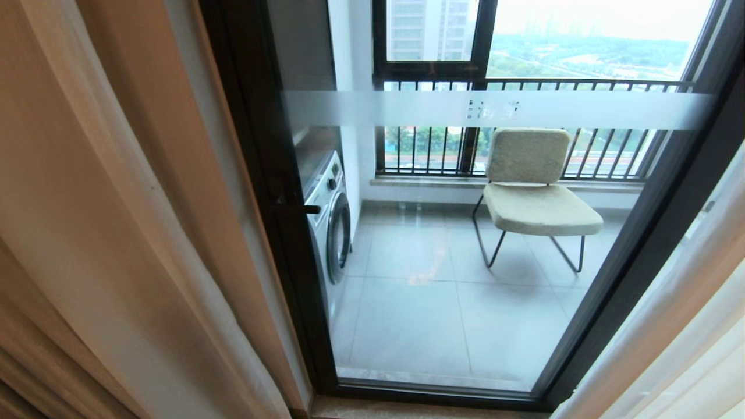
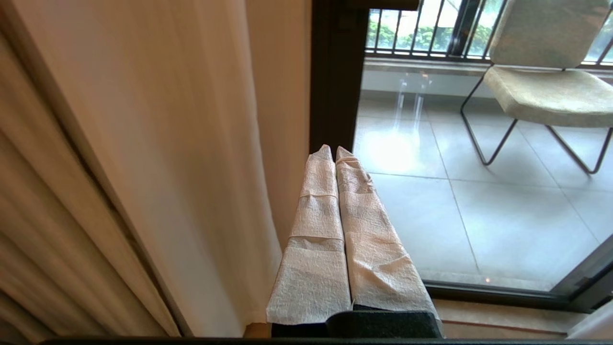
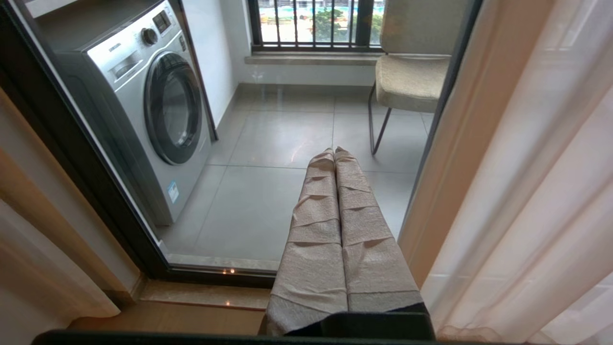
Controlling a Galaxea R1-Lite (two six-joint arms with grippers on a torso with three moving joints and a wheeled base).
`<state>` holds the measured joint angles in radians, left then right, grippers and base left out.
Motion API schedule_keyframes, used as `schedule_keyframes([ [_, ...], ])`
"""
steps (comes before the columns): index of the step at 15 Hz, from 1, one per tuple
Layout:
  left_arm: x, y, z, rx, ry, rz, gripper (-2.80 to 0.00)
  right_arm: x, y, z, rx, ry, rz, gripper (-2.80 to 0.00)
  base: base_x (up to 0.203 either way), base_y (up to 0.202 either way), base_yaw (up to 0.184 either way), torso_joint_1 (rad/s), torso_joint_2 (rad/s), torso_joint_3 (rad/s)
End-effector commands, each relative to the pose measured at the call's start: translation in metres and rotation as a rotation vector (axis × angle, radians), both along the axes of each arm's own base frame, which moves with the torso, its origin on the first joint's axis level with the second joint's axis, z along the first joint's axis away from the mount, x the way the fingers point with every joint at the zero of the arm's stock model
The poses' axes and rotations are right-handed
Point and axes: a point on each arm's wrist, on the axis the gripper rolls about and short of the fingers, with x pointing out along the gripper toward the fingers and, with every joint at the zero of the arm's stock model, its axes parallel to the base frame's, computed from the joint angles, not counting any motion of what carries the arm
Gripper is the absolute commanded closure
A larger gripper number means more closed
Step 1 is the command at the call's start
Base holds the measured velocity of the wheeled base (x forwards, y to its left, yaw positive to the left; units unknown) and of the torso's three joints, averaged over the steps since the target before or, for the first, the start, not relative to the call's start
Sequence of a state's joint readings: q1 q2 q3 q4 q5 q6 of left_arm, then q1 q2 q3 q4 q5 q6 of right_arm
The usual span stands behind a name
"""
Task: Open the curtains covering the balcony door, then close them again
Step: Pull the inner curtains open on both sides
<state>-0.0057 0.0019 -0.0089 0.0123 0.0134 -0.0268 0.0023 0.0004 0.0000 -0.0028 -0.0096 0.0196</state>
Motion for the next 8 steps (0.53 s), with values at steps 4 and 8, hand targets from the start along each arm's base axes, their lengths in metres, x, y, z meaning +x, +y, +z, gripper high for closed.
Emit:
schedule_keyframes([
  [4,0.0,0.0,-0.0002,0.001,-0.002,0.0,0.0,0.0,0.0,0.0,0.0,0.0,0.001,0.0,0.0,-0.191,-0.001,0.005,0.0,0.004],
  [8,-0.0001,0.0,-0.0002,0.001,-0.002,0.0,0.0,0.0001,0.0,0.0,0.0,0.0,0.001,0.0,0.0,-0.19,-0.001,0.0,0.0,0.002],
])
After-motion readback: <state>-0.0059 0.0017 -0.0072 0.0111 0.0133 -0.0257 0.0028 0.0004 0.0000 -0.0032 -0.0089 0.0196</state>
